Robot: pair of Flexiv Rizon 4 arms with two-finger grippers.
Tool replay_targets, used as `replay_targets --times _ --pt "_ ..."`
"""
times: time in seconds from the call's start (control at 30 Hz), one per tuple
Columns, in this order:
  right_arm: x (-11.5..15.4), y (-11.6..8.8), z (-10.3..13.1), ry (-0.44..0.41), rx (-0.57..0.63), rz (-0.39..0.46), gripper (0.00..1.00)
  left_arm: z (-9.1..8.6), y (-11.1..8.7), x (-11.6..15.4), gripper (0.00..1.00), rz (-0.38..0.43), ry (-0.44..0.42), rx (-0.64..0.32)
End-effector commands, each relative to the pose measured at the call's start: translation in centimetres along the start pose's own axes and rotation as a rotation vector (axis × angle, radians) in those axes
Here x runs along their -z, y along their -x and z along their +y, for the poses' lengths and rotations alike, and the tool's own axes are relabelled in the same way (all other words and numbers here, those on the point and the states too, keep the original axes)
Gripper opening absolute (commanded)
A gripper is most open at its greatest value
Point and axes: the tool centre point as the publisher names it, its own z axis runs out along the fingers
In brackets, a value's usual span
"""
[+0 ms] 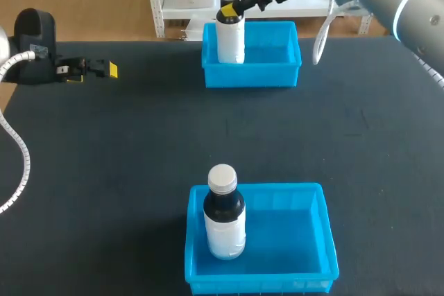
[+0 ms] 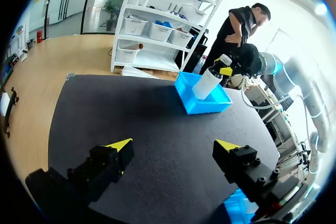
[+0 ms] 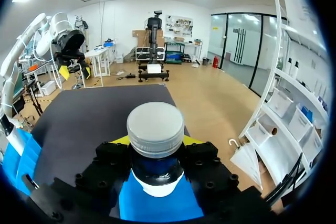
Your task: Pick up the bottle, and place it in the far bin if it is heavy, or in the near bin if it is light.
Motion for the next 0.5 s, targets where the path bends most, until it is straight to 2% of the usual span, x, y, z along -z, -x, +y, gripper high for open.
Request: replay_targets --times 0.03,0.5 --pt "-0.7 0.0 -1.6 0.207 -0.01 0.001 0.0 0.0 0.0 0.0 1.0 0.0 0.0 0.0" --pt "-1.7 -1.1 -2.3 0.231 -0.051 -0.003 0.0 0.0 0.0 0.0 1.0 0.0 0.0 0.0"
